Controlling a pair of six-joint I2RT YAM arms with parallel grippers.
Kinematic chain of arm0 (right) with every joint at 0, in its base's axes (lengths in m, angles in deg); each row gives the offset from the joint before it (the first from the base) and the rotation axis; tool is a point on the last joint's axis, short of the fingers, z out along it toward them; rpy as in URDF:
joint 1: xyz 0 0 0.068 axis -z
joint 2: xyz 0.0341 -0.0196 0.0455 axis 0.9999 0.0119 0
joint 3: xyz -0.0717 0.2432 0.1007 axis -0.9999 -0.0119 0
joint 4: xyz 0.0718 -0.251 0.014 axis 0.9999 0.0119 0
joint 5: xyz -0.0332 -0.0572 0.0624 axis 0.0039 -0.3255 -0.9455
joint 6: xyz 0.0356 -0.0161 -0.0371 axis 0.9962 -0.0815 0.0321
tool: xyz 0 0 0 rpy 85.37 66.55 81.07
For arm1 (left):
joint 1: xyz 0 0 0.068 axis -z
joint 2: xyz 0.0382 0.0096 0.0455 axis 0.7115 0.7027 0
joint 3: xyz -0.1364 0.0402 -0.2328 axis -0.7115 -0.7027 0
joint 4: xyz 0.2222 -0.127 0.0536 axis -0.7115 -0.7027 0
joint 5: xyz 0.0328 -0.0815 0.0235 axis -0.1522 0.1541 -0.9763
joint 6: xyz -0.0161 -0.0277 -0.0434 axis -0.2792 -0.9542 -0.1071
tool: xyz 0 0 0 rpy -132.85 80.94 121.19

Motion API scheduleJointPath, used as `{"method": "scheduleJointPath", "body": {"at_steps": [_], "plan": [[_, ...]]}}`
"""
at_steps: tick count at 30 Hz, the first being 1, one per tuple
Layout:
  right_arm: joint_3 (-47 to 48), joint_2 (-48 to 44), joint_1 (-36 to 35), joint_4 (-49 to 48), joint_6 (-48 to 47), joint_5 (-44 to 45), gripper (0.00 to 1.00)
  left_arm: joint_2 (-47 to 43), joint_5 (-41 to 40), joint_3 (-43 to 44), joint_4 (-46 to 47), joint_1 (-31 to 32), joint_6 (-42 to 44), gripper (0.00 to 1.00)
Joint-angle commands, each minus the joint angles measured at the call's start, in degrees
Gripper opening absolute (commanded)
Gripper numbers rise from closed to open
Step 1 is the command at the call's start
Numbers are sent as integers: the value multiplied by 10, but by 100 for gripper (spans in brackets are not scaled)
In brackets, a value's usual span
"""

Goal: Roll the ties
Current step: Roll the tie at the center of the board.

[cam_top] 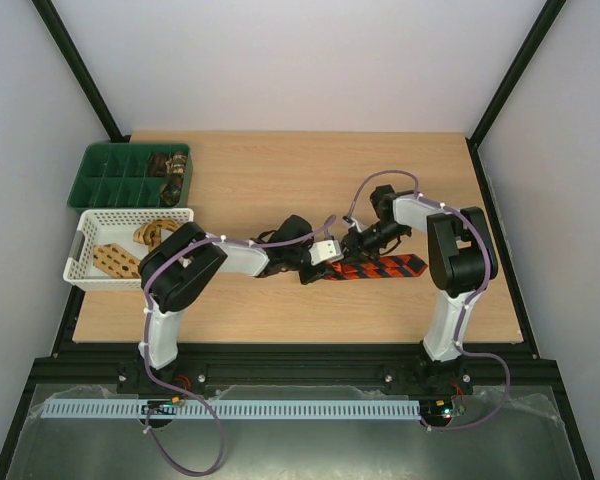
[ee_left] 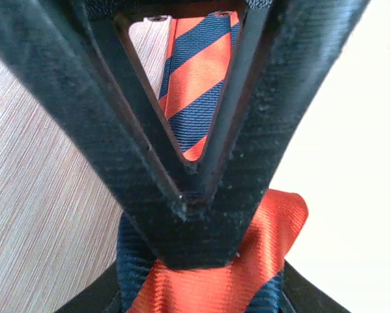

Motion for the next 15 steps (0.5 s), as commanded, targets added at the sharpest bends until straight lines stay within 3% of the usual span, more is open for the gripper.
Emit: {"method": "scheduleJointPath", "body": {"at_steps": [1, 3, 4, 6, 11, 15], "plan": [[-13, 19, -3, 15, 4, 39, 14, 18, -55, -12, -87, 3, 13, 29], [-15, 20, 0, 8, 6, 66, 3, 18, -53, -10, -87, 2, 13, 30], [-16, 21, 1, 6, 9, 84, 2, 21, -52, -5, -90, 2, 11, 31], [-19, 27, 7, 7, 10, 101, 1, 23, -43, 5, -94, 2, 9, 36], [-43, 30, 18, -4, 1, 137, 1, 5, 8, 21, -62, -2, -3, 61], [-62, 23, 24, -26, -11, 169, 1, -9, 50, 25, -18, -3, -26, 73]]}}
